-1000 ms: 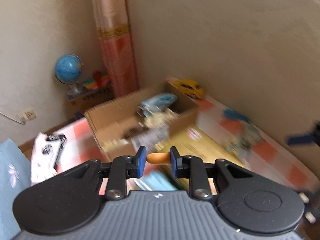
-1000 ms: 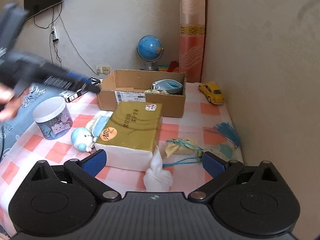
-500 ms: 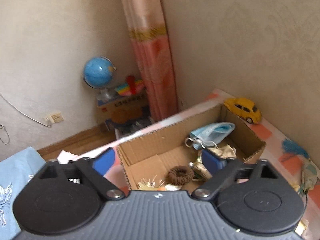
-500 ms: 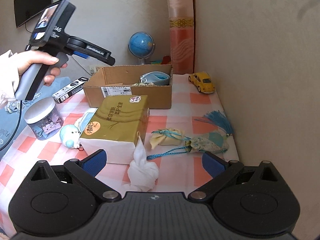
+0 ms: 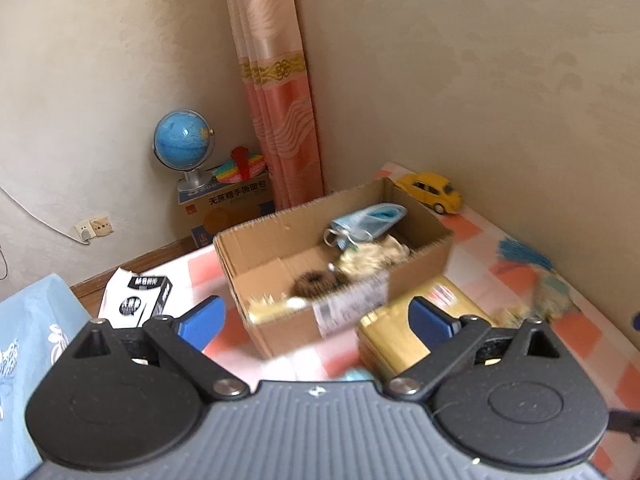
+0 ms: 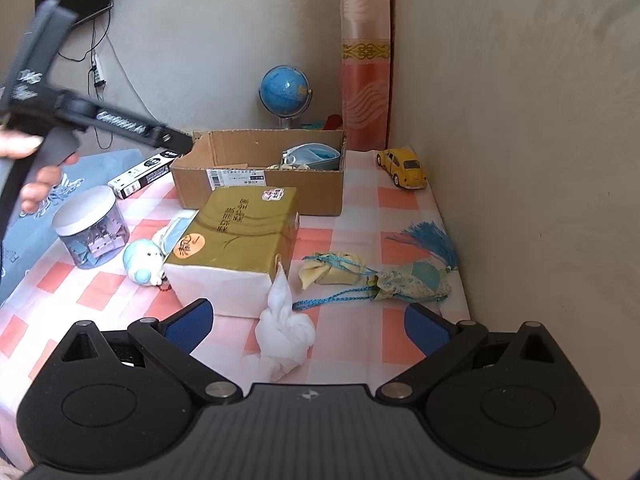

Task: Organize soft objects
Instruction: 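Carry the orange earplug with the left tool into the box and release, then grasp the light blue round toy with the left tool while the right tool reaches the white knotted cloth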

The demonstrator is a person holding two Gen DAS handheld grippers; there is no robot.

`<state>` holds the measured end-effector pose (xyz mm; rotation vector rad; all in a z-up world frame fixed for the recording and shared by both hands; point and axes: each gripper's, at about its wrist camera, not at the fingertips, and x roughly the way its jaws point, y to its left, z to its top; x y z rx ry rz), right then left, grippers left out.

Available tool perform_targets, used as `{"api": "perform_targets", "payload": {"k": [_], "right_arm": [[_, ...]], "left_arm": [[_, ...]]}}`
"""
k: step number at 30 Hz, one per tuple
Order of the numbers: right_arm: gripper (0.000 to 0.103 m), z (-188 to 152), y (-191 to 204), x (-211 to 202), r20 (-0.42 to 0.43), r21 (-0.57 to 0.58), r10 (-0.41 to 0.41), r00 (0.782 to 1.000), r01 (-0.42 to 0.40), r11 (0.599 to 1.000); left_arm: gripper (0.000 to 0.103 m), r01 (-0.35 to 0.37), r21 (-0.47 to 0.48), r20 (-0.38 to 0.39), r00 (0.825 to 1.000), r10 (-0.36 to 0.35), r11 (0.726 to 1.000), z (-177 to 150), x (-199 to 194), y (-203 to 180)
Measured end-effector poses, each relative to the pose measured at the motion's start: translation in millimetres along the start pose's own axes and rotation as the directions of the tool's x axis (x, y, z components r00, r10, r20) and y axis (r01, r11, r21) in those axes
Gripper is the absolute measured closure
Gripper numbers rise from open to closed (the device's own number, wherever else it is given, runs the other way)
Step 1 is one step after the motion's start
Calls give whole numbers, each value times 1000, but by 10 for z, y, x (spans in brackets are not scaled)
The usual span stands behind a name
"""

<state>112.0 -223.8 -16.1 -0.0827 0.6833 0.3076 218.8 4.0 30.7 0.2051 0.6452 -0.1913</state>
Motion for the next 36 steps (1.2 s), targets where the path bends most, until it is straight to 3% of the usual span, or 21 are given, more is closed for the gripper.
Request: {"api": "perform_targets", "payload": {"k": [8, 17, 29, 36], "right_arm": [[0, -152, 24, 57, -43, -10, 27, 999, -28, 1000], [0, -274, 111, 366, -102, -33, 108, 989, -112, 993], [0, -150, 201, 911, -137, -64, 97, 986, -107, 992], [0, -253, 365, 787, -163, -136, 117, 980, -140, 981]], "left_arm": [[2, 39, -55, -23, 999, -41, 998, -629, -435, -255], [2, 67, -163, -51, 996, -76, 984, -1074, -565, -360], [2, 38, -175, -75, 996, -52, 984, -1211, -527, -296], [2, 35, -183, -84, 995, -51, 983, -1242, -477, -231]]}}
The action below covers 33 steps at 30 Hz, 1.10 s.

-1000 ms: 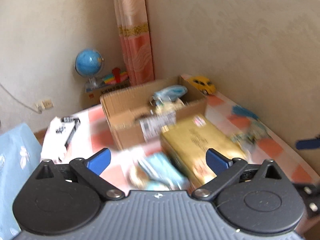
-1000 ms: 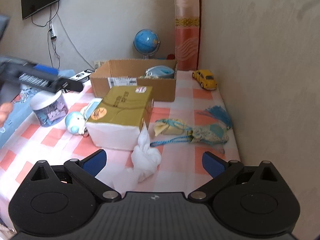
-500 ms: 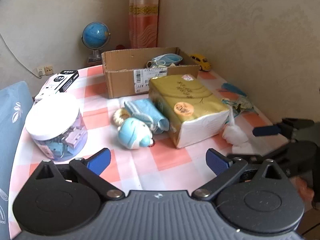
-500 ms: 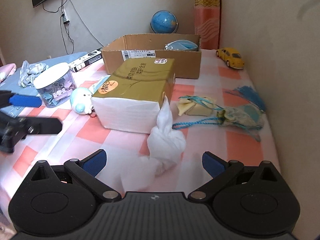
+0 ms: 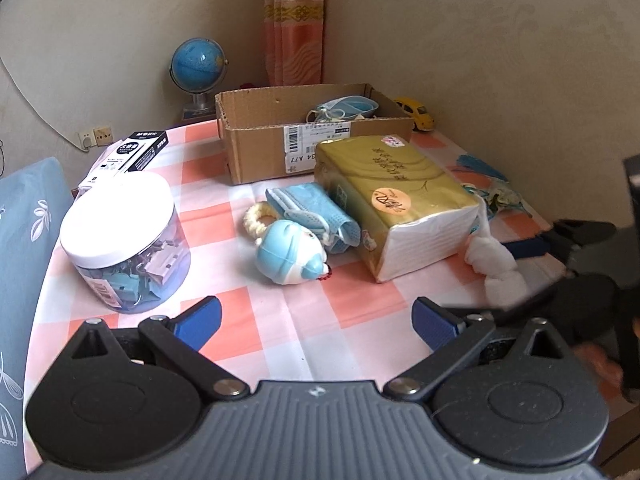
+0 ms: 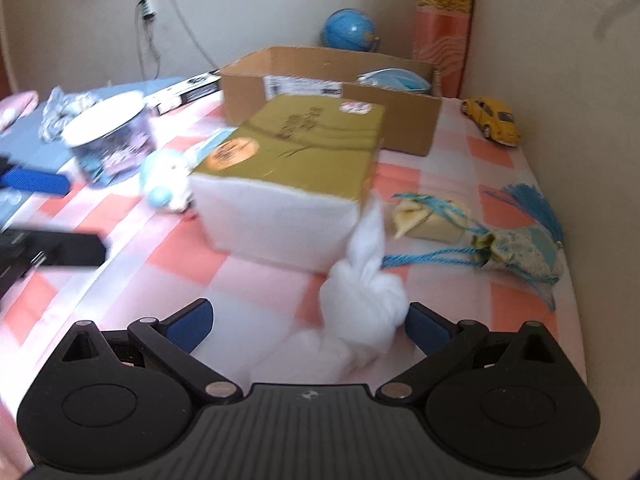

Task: Organize soft objects
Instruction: 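Grasp the light blue round toy with the left tool while the right tool reaches the white knotted cloth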

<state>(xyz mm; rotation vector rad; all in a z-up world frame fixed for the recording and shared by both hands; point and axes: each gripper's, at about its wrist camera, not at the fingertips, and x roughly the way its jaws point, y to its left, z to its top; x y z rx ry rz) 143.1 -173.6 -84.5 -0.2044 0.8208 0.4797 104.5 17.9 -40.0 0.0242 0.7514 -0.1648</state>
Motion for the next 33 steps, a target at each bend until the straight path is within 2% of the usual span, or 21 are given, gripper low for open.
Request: {"api": "perform_targets", "payload": {"k": [4, 11, 16, 17, 22, 26, 29, 33], "right_arm": [[0, -112, 137, -79, 4, -57, 3, 1000, -3, 998], [0, -189, 174, -141, 25, -18, -26, 999, 26, 999], [0, -200, 183, -151, 25, -9, -36, 999, 36, 999], [0, -200, 183, -152, 25, -9, -36, 999, 36, 999], [0, -221, 184, -161, 36, -10, -36, 999, 37, 999], [0, -245, 187, -171, 49, -11, -37, 998, 37, 999], [0, -243, 186, -175, 48, -11, -37, 998, 37, 999], [0, -251, 187, -180, 53, -10, -37, 998, 37, 999]], "left_arm": [[2, 1, 2, 2, 1000, -1, 1000, 17, 55, 22], [2, -42, 58, 29, 999, 41, 997, 81, 193, 30], [7, -50, 81, 37, 998, 47, 995, 116, 325, 62], [8, -50, 84, 39, 998, 47, 995, 121, 351, 65], [30, -50, 88, 25, 999, 48, 995, 168, 487, 93], [35, -40, 92, 20, 999, 38, 995, 201, 569, 105], [51, -25, 87, 15, 1000, 23, 996, 209, 598, 109], [52, -11, 78, 8, 1000, 10, 997, 168, 550, 130]]}}
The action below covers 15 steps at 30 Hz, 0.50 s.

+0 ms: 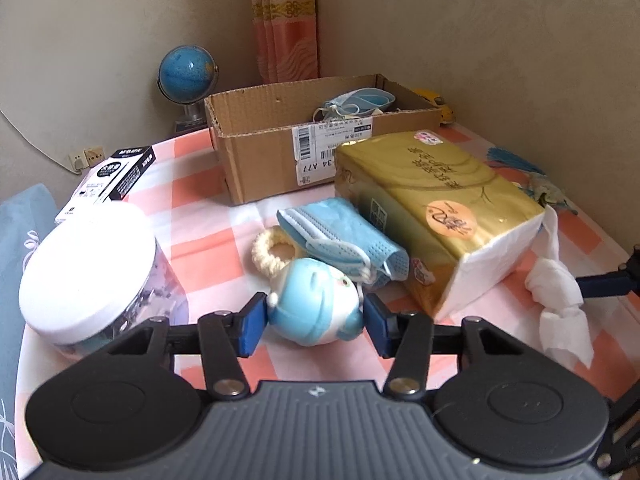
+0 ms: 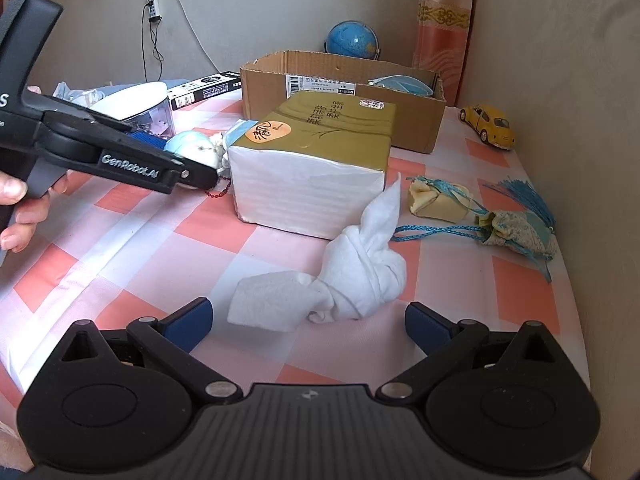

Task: Organize soft objects
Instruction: 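Grasp the light blue round toy with the left tool while the right tool reaches the white knotted cloth, then close the right tool on the white knotted cloth and lift it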

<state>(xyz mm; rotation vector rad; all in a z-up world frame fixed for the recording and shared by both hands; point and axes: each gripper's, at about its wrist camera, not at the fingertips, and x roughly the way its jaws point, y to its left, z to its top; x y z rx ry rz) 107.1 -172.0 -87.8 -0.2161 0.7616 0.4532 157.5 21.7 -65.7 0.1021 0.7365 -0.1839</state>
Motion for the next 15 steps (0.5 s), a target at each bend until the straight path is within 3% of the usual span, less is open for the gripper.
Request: {"api": "perform_targets", "payload": {"k": [15], "right_arm": [[0, 137, -78, 138, 4, -47, 45, 999, -45, 998]], "left_arm": [[54, 80, -74, -40, 996, -84, 994, -244, -370, -53]]}}
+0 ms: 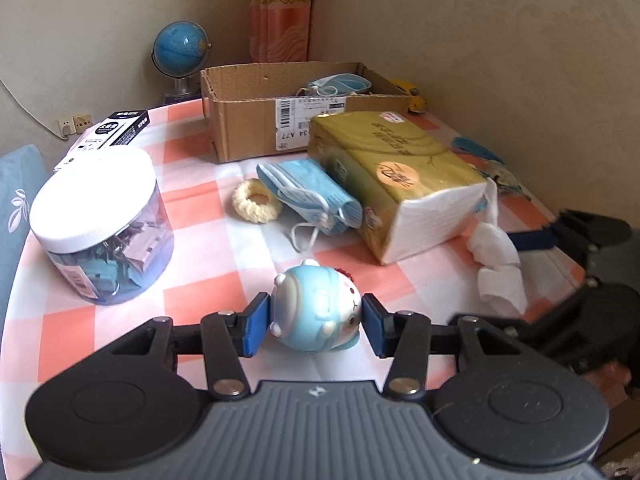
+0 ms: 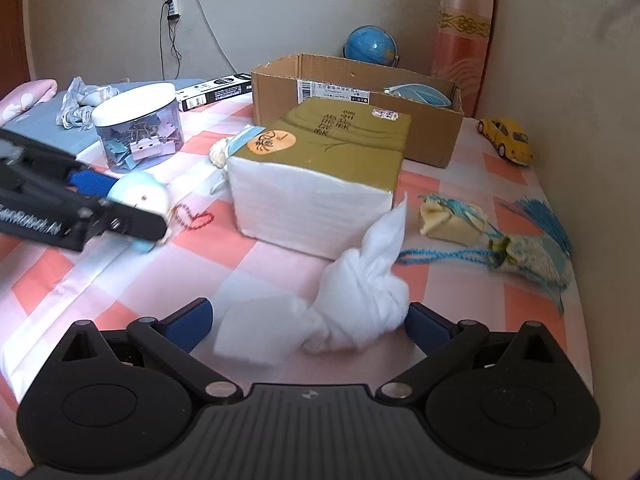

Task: Organize soft objects
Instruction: 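Close the right tool on the white knotted cloth and lift it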

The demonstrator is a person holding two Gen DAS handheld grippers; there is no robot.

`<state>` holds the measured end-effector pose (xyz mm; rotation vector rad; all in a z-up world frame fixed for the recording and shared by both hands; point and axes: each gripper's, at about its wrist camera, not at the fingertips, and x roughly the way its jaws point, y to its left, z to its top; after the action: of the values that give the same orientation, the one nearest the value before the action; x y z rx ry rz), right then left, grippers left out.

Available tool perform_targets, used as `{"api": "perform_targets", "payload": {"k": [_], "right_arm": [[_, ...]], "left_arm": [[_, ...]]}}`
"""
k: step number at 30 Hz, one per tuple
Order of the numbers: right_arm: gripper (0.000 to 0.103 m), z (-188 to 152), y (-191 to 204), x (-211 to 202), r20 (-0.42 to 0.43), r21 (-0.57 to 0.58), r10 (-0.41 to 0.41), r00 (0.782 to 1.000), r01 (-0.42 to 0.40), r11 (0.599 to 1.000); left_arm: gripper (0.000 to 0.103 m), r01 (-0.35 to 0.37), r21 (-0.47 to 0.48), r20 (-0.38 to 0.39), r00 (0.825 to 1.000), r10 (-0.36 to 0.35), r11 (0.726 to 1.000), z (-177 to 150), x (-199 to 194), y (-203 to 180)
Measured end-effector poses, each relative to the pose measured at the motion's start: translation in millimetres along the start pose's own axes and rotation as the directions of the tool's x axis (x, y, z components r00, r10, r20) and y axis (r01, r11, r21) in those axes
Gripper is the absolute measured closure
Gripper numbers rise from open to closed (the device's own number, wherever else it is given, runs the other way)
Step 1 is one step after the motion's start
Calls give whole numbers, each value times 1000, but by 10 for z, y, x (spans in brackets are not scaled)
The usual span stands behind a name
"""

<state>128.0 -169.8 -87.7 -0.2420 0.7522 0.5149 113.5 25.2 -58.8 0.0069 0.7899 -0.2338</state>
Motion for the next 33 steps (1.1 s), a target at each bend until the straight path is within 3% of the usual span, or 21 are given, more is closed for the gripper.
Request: {"api": "perform_targets", "payload": {"k": [17, 27, 33], "right_arm": [[1, 84, -38, 1, -48, -37, -13, 999, 12, 999], [35, 128, -71, -101, -45, -16, -2, 999, 1, 1000], [48, 120, -63, -142, -51, -7, -36, 998, 36, 999]], "left_arm": [[53, -20, 15, 4, 1000, 20, 1000, 5, 41, -26], [54, -9, 28, -1, 1000, 9, 1000, 5, 66, -5], [55, -7, 50, -6, 1000, 7, 999, 10, 53, -4]]}}
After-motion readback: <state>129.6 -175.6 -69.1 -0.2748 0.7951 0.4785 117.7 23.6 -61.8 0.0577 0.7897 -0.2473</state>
